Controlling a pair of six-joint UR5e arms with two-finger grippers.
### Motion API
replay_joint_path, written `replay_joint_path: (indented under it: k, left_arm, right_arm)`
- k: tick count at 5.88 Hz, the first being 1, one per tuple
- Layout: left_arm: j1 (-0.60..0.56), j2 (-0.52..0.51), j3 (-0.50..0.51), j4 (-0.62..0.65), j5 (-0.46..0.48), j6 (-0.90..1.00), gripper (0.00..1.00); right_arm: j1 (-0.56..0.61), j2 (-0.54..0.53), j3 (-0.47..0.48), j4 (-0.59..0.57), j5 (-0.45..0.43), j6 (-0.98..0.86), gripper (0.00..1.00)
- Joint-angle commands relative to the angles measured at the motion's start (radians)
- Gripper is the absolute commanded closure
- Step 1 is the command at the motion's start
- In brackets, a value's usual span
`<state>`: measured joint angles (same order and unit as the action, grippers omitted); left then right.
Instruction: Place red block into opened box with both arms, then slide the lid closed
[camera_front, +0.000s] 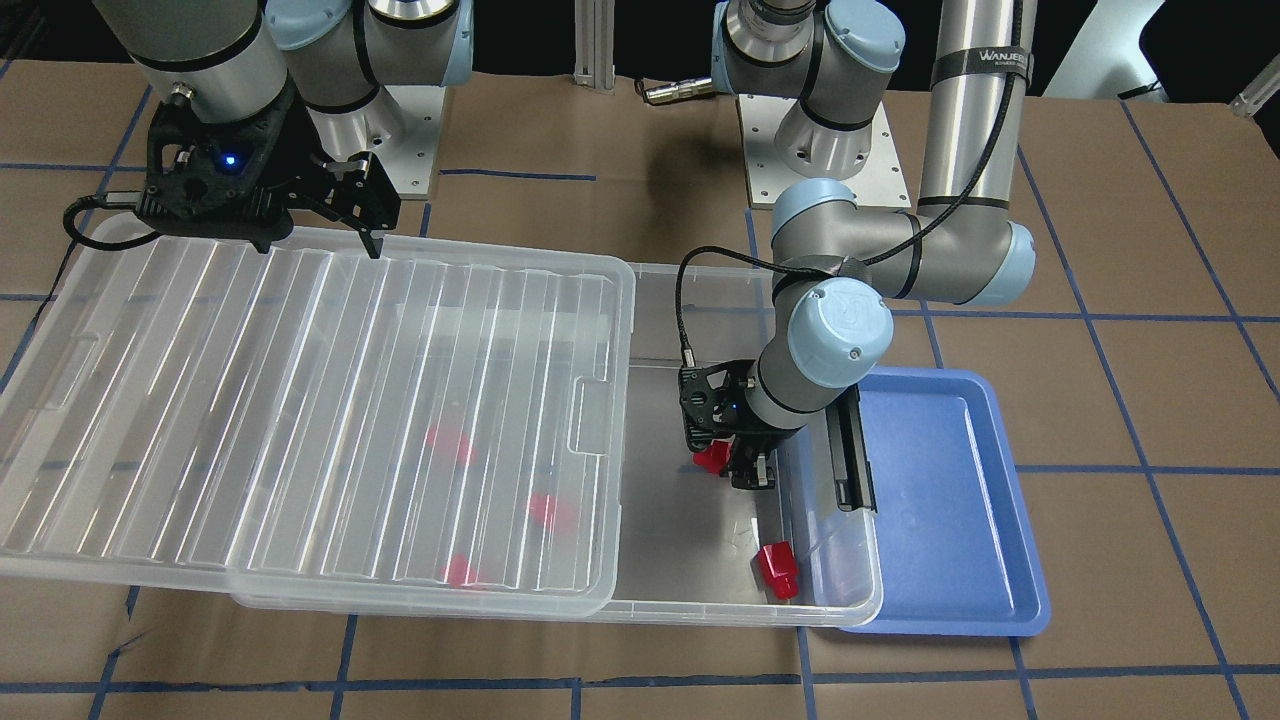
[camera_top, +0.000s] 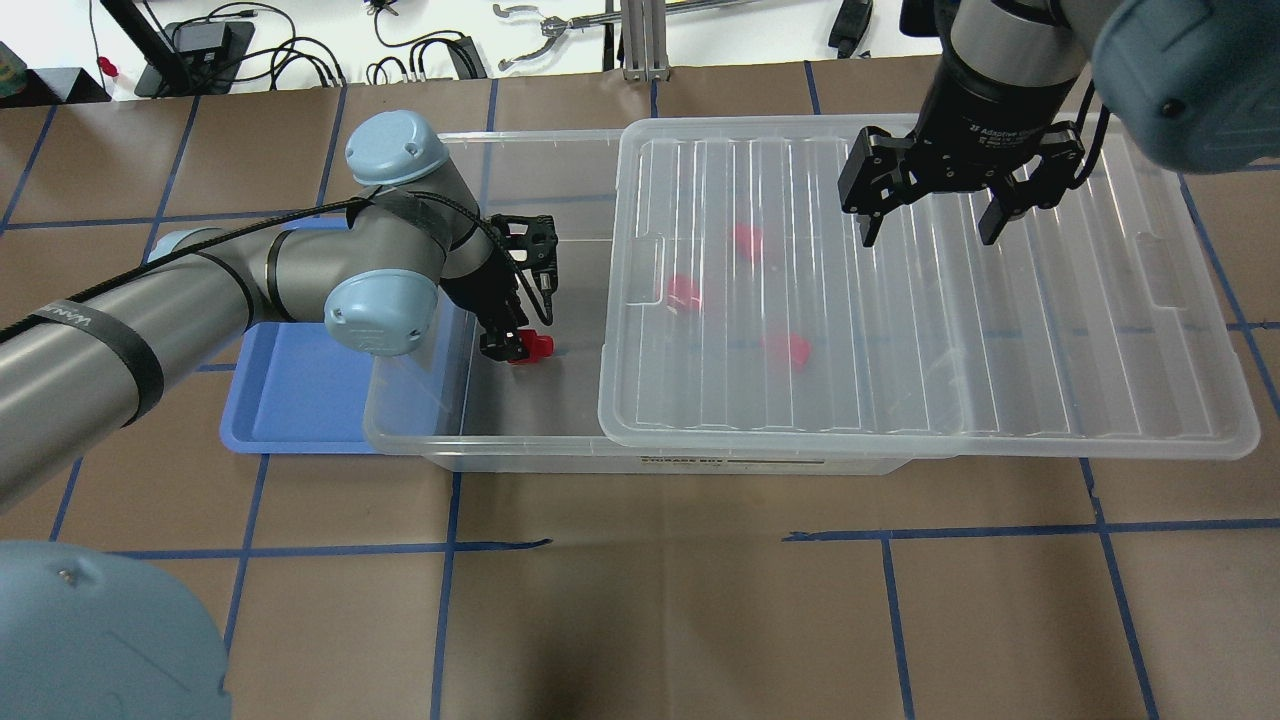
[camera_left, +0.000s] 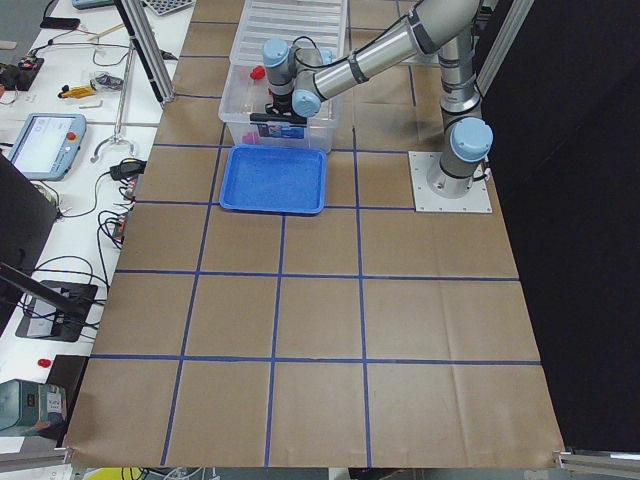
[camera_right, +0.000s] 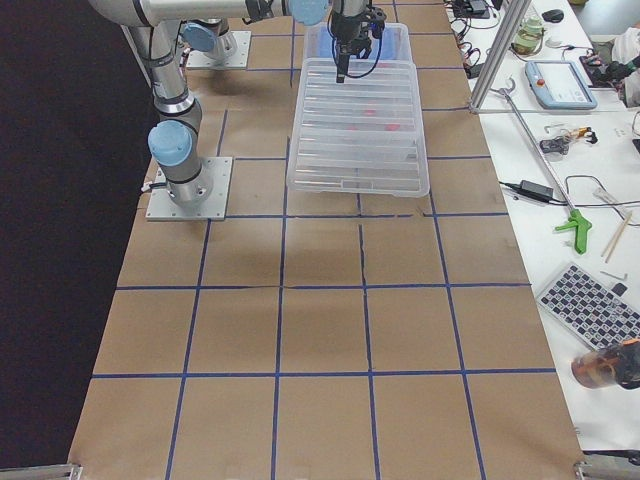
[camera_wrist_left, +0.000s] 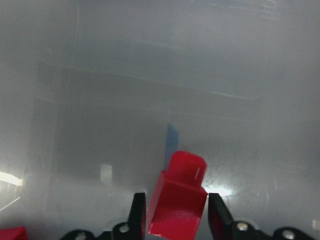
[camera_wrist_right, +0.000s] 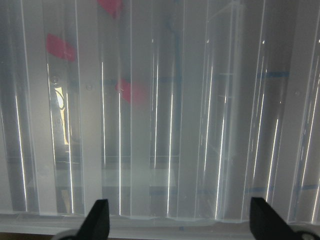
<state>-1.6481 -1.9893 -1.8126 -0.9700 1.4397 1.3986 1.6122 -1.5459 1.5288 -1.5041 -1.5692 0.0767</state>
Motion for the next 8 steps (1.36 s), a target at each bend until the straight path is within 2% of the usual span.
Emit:
replay_joint_path:
  k: [1,2,4,6,7,8]
  left_arm:
    - [0.002,0.007,0.006,-0.001,-0.001,-0.001,0.02]
    - [0.004,0.036,0.024,-0.039,0.004,-0.007,0.02]
    - [0.002,0.154,0.093,-0.241,0.002,-0.039,0.02]
    - [0.014,0.314,0.165,-0.405,0.011,-0.040,0.02]
    - [0.014,0.331,0.192,-0.411,0.011,-0.065,0.02]
    - [0.014,0.348,0.235,-0.503,0.045,-0.134,0.02]
  right_arm:
    - [0.000,0.000,0.001,0.001,0.000,0.000,0.00]
    - [0.000,0.000,0.001,0.001,0.001,0.000,0.00]
    - [-0.009,0.003,0.001,-0.002,-0.002,-0.003,0.00]
    - [-0.052,0.003,-0.002,-0.008,-0.079,-0.061,0.00]
    - [-0.090,0.000,-0.013,-0.008,-0.095,-0.070,0.00]
    - [-0.156,-0.003,-0.018,-0.008,-0.112,-0.137,0.00]
